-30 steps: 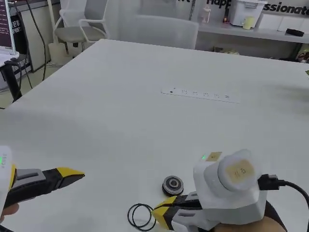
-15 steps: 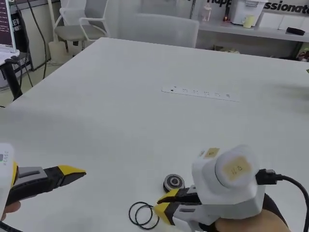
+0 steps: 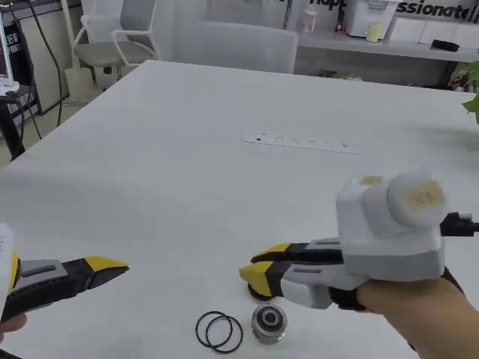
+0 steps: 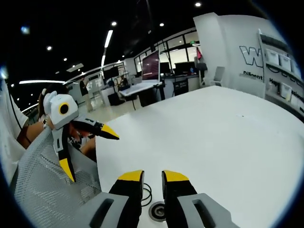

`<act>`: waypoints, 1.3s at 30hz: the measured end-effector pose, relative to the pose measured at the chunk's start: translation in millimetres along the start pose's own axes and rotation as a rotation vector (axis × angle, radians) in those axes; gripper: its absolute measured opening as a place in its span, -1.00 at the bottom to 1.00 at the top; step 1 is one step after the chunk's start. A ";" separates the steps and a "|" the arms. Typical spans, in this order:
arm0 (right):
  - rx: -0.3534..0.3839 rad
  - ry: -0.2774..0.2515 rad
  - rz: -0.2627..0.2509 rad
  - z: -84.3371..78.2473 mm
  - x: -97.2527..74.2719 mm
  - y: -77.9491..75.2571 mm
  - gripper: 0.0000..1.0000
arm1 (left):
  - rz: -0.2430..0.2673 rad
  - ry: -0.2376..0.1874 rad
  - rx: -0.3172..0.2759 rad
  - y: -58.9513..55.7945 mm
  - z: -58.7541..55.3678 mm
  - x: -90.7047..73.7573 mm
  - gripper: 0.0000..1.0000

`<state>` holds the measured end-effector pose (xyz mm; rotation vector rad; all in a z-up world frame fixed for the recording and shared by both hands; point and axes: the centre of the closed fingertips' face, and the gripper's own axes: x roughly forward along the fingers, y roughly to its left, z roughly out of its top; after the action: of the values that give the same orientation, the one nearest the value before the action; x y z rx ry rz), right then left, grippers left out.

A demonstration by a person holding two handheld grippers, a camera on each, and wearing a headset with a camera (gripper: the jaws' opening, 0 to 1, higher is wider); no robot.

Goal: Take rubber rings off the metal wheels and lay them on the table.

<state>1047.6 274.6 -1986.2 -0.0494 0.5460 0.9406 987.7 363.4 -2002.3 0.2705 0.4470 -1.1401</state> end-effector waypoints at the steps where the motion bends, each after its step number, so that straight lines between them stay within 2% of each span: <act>1: 0.009 -0.009 0.002 3.3 -2.0 -0.7 -0.73 | -0.003 -0.002 0.003 -0.5 0.8 0.0 0.71; 10: 0.012 -0.092 0.044 32.4 -21.0 -2.9 -0.53 | -0.020 0.014 0.017 -3.9 -0.3 1.1 0.73; 12: 0.013 -0.117 0.031 41.1 -23.4 -6.7 -0.54 | -0.023 0.014 0.019 -4.4 0.0 1.4 0.73; 16: 0.023 -0.223 0.010 73.3 -29.9 -14.5 -0.57 | -0.035 -0.019 0.025 -7.9 10.2 1.2 0.75; 21: 0.001 -0.265 -0.020 93.3 -35.2 -24.8 -0.56 | -0.043 -0.034 0.021 -8.4 13.3 1.2 0.75; 25: -0.014 -0.268 -0.022 89.4 -37.0 -30.6 -0.53 | -0.054 -0.008 0.037 -10.0 9.1 1.9 0.76; 29: 0.005 -0.256 -0.029 73.1 -39.1 -39.3 -0.52 | -0.065 -0.004 0.042 -10.3 11.3 1.9 0.77; 31: 0.014 -0.233 -0.043 60.0 -37.8 -43.3 -0.53 | -0.068 0.001 0.047 -9.1 13.2 2.9 0.77; 35: 0.034 -0.173 -0.041 34.3 -33.3 -46.4 -0.54 | -0.078 0.007 0.083 -7.5 22.5 4.8 0.77; 36: 0.032 -0.136 -0.051 26.5 -31.7 -49.0 -0.55 | -0.079 0.005 0.088 -6.9 25.5 5.0 0.77; 37: 0.014 -0.111 -0.056 22.2 -30.5 -50.2 -0.56 | -0.079 0.000 0.097 -5.9 29.0 5.3 0.77; 39: -0.006 -0.103 -0.054 20.3 -26.5 -50.2 -0.56 | -0.080 -0.018 0.119 -3.8 38.8 6.6 0.76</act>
<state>1082.9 230.1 -1966.0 -0.0201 0.4444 0.8871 994.4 340.0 -1971.2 0.3482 0.3778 -1.2485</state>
